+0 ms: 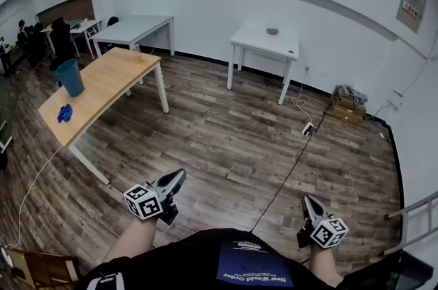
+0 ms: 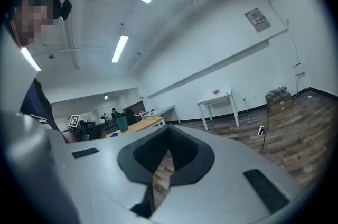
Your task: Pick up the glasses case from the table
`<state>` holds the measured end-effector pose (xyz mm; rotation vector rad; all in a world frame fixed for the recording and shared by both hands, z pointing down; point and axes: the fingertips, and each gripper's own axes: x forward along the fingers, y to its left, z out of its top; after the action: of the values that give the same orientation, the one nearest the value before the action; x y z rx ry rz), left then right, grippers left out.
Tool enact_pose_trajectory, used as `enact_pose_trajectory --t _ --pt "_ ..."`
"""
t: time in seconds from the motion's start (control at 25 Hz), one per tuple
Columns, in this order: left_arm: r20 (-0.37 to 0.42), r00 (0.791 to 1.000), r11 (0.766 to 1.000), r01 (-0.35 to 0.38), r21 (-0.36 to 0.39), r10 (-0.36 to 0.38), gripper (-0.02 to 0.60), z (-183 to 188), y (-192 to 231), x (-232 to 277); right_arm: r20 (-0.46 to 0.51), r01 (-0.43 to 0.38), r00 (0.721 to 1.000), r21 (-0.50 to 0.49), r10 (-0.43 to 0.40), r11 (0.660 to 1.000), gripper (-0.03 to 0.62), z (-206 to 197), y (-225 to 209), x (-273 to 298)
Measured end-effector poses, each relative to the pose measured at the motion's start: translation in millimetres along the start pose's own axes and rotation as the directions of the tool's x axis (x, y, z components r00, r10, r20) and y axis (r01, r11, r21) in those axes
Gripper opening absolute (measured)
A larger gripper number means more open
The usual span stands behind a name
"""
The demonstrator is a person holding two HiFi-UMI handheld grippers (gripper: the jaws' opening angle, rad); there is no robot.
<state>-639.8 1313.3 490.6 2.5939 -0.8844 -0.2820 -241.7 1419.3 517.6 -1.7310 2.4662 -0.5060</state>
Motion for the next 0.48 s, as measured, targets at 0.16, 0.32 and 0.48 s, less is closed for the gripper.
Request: enact_pose_trajectory --t 0.16,0.32,0.48 --pt "0.006 1.0 1.0 0.002 -0.006 -0.002 -0.003 6.0 -1.8 5.7 -0.003 -0.004 1.0 0.001 0.004 1.0 -0.011 5.9 -2.6 3.3" --pt "0.012 1.0 1.0 0.001 -0.01 0.0 -0.003 4.7 -2.9 3.8 0.001 -0.02 1.0 0.004 0.02 1.0 -0.011 6.5 0.2 3.5" --pt "0.01 1.0 1.0 0.001 -0.007 -0.001 -0.003 4.9 -1.8 1.7 -0.004 -0.012 1.0 -0.002 0.012 1.0 -0.012 4.5 0.9 3.4"
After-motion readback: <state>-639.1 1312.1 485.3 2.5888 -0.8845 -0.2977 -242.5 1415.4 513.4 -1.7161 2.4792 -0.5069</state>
